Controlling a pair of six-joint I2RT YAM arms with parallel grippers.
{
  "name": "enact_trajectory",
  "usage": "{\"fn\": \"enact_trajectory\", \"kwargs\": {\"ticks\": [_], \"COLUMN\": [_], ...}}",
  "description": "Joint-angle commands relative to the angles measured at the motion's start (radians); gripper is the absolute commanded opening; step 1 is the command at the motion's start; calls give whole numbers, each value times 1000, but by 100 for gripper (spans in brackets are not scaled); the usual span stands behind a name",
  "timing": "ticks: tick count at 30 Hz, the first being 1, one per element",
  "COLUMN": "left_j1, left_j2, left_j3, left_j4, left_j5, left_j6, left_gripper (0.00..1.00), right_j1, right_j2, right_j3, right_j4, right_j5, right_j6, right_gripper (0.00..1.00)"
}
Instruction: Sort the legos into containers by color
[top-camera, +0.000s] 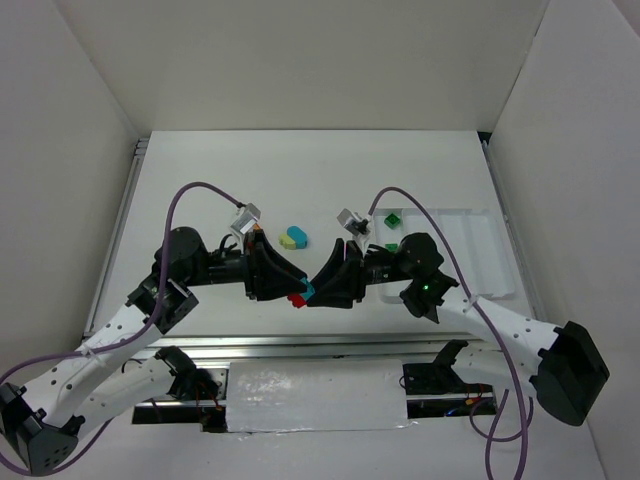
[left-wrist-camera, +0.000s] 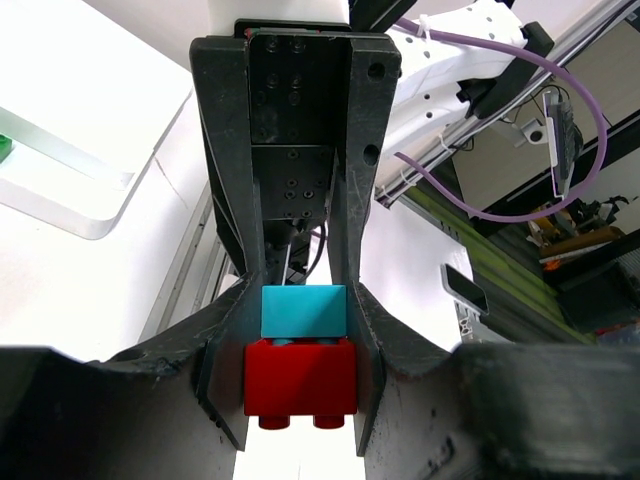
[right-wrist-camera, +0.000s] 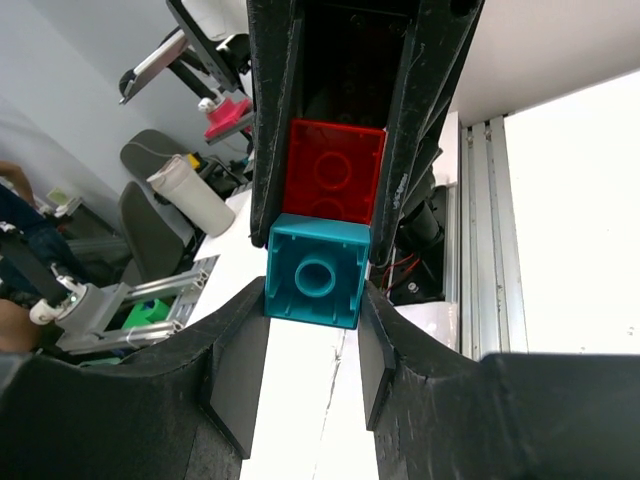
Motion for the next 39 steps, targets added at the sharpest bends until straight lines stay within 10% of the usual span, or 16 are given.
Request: {"fn": "enact_trajectory", "kwargs": {"ticks": [1,11,22,30,39], "left_j1": [13,13,13,13,12], "left_j2": [-51,-30,-8,38,-44], "left_j3": [24,26,50,222,79], "left_j4": [34,43,17,-144,40], "left_j5": [127,67,-43,-243,-131], "left_j6": [-23,-25,-36,18,-12], "left_gripper": [0,0,99,99,99], "right_j1": [-66,-50,-37,-49,-54], "right_j2": [-51,-10,13,10,-88], "right_j3": [-43,-38,-28,-38,-89], "right_j4": [114,196,177,133,209], "right_j5": [-98,-99,-72,56,178], "right_j6": [4,76,62,51,105], "right_gripper": [0,0,0,0,0]}}
